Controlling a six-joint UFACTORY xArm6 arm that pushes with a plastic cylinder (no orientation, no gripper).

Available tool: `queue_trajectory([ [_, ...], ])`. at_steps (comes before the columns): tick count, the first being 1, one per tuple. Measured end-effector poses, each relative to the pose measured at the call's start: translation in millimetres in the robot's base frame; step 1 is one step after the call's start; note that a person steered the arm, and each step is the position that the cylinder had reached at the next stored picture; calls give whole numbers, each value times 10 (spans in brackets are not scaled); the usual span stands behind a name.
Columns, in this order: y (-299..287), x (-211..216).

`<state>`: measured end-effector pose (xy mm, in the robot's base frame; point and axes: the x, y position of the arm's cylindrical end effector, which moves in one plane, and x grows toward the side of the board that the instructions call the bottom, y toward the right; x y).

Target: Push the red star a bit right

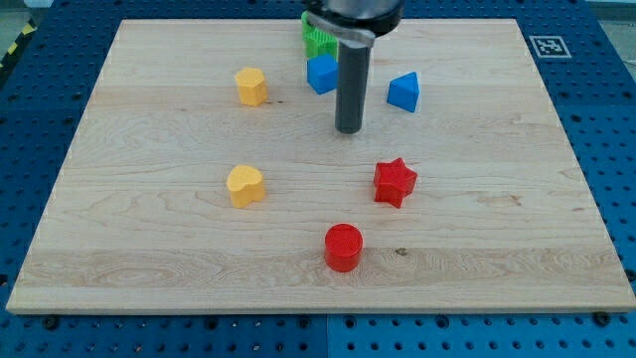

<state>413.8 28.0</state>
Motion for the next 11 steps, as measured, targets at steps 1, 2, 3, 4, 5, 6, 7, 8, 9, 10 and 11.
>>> queue_trajectory([
  [1,-45,426],
  [2,-163,720],
  [3,-171,734],
  [4,41,780],
  [5,435,780],
  [6,733,780],
  [7,702,837],
  [8,602,940],
  [9,822,975],
  [10,911,1041],
  [11,871,1311],
])
